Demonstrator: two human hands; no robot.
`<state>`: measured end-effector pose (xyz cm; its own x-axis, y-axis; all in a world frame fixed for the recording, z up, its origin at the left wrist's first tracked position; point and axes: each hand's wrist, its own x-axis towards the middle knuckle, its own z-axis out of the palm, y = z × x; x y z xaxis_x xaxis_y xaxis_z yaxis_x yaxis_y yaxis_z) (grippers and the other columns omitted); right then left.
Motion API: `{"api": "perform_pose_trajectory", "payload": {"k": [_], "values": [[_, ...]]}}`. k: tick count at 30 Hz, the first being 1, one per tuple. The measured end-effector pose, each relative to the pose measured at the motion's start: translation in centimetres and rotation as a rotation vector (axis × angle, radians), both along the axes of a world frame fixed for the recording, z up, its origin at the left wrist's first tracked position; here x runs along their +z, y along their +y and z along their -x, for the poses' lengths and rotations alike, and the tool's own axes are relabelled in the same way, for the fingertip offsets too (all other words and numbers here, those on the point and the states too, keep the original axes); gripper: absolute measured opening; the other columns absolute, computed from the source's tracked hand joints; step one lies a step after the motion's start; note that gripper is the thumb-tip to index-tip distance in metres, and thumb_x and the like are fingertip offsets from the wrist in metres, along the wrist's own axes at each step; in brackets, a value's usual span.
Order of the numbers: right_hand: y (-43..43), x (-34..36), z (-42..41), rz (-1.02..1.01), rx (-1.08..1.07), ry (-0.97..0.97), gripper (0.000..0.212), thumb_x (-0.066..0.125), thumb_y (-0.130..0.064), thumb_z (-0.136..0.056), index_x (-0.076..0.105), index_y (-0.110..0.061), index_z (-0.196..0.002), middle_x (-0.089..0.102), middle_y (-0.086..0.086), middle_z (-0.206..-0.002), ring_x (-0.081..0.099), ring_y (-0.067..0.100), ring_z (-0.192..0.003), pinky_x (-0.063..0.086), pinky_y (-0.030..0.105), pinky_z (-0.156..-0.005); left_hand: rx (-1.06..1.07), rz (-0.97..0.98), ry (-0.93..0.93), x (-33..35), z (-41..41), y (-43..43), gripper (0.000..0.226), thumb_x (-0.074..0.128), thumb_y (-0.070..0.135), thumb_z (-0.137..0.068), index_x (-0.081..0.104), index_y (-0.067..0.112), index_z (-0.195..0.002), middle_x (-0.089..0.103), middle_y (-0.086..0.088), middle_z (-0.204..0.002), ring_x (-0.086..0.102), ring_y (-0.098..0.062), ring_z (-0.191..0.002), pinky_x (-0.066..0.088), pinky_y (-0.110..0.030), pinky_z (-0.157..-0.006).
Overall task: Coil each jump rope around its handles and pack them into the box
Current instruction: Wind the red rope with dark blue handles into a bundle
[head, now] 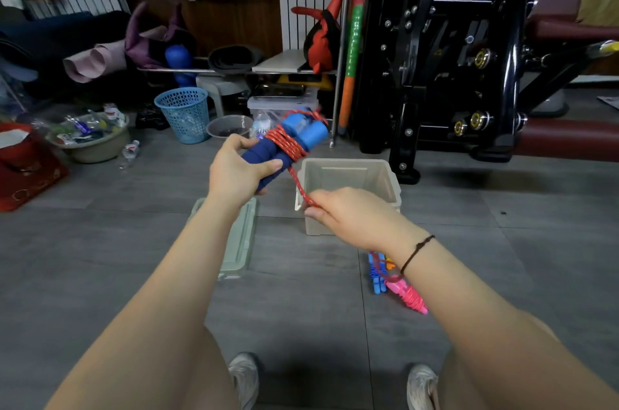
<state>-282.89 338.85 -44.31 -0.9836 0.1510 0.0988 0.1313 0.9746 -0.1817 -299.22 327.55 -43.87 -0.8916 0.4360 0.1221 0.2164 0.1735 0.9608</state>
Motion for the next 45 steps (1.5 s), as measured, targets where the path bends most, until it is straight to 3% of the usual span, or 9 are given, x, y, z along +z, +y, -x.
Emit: {"api": "perform_pose_trajectory", "payload": {"k": [5, 17, 27, 29, 32, 34, 36, 41, 45], "values": [[1.0, 1.2, -1.0, -0.119, -0.041, 0.171, 0.035, 0.036, -0.047, -0.097, 0.061, -0.023, -0.103, 0.066, 0.000, -0.097, 0.061, 0.025, -0.095, 0.047, 0.037, -0.070, -0.230, 0.316, 0.346, -0.3, -0.9, 0.3, 0.037, 0.084, 0.015, -0.067, 0.061, 0.027, -0.093, 0.065, 0.006, -0.096, 0.058, -0.013, -0.086, 0.040, -0.018, -0.066], [4.0, 1.2, -2.2, 0.143, -0.239, 0.334, 0.026, 0.060, -0.050, -0.084, 0.073, -0.029, -0.083, 0.064, -0.011, -0.069, 0.052, 0.004, -0.063, 0.046, 0.030, -0.061, -0.694, 0.548, 0.523, 0.2, -2.6, 1.2, 0.041, 0.082, 0.009, -0.067, 0.066, 0.028, -0.100, 0.066, 0.013, -0.097, 0.059, -0.006, -0.088, 0.043, -0.012, -0.074], [5.4, 1.3, -2.8, 0.623, -0.211, 0.282, 0.020, 0.065, -0.037, -0.083, 0.070, -0.027, -0.066, 0.060, -0.017, -0.053, 0.049, -0.005, -0.053, 0.036, 0.011, -0.055, -1.039, 0.195, 0.034, 1.8, -4.0, -0.3, 0.038, 0.076, -0.010, -0.067, 0.060, 0.019, -0.088, 0.067, 0.009, -0.090, 0.063, -0.012, -0.083, 0.055, -0.031, -0.074], [6.0, 1.0, -3.5, 0.804, -0.189, 0.303, 0.024, 0.076, -0.047, -0.066, 0.070, -0.024, -0.062, 0.061, -0.014, -0.052, 0.052, -0.005, -0.050, 0.041, 0.015, -0.055, -1.088, 0.027, -0.101, 1.8, -4.3, -0.2, 0.037, 0.077, -0.002, -0.063, 0.063, 0.025, -0.085, 0.067, 0.000, -0.091, 0.061, -0.021, -0.082, 0.054, -0.039, -0.071], [7.0, -0.4, -4.0, 0.992, -0.320, 0.338, 0.064, 0.090, -0.058, -0.012, 0.072, -0.022, -0.062, 0.065, -0.012, -0.065, 0.066, 0.003, -0.065, 0.054, 0.019, -0.061, -0.962, -0.243, -0.233, 1.5, -4.6, 0.7, 0.036, 0.076, 0.004, -0.061, 0.061, 0.020, -0.090, 0.065, -0.006, -0.091, 0.061, -0.021, -0.077, 0.051, -0.034, -0.063], [6.6, -0.9, -3.2, 0.730, -0.357, 0.300, 0.041, 0.086, -0.030, -0.064, 0.060, -0.019, -0.094, 0.056, -0.009, -0.081, 0.059, 0.008, -0.078, 0.048, 0.014, -0.068, -0.774, -0.334, -0.261, 1.1, -5.0, 1.5, 0.036, 0.073, 0.002, -0.064, 0.055, 0.016, -0.092, 0.065, -0.005, -0.084, 0.061, -0.018, -0.072, 0.049, -0.030, -0.059], [4.9, 0.1, -1.7, 0.582, -0.362, 0.328, 0.009, 0.058, -0.007, -0.089, 0.057, -0.016, -0.091, 0.052, -0.004, -0.075, 0.048, 0.006, -0.065, 0.041, 0.013, -0.056, -0.610, -0.377, -0.274, 0.6, -5.4, 2.4, 0.034, 0.069, 0.003, -0.067, 0.050, 0.015, -0.093, 0.065, -0.002, -0.082, 0.061, -0.016, -0.070, 0.047, -0.031, -0.061], [2.3, -0.9, -0.5, 0.419, -0.200, 0.176, 0.027, 0.044, -0.030, -0.098, 0.063, -0.011, -0.097, 0.068, 0.008, -0.087, 0.060, 0.023, -0.081, 0.046, 0.035, -0.073, -0.253, -0.406, -0.279, 0.1, -5.0, 3.6, 0.030, 0.064, -0.001, -0.085, 0.046, 0.020, -0.094, 0.061, -0.001, -0.091, 0.060, -0.015, -0.074, 0.045, -0.027, -0.057], [1.0, 0.0, -0.5, 0.216, -0.115, 0.231, 0.031, 0.044, -0.041, -0.096, 0.059, -0.018, -0.081, 0.058, -0.002, -0.072, 0.059, 0.023, -0.076, 0.041, 0.035, -0.061, -0.153, -0.161, -0.028, -0.9, -3.0, 3.3, 0.032, 0.069, 0.003, -0.083, 0.044, 0.015, -0.099, 0.057, -0.001, -0.095, 0.058, -0.019, -0.084, 0.049, -0.026, -0.063]]}}
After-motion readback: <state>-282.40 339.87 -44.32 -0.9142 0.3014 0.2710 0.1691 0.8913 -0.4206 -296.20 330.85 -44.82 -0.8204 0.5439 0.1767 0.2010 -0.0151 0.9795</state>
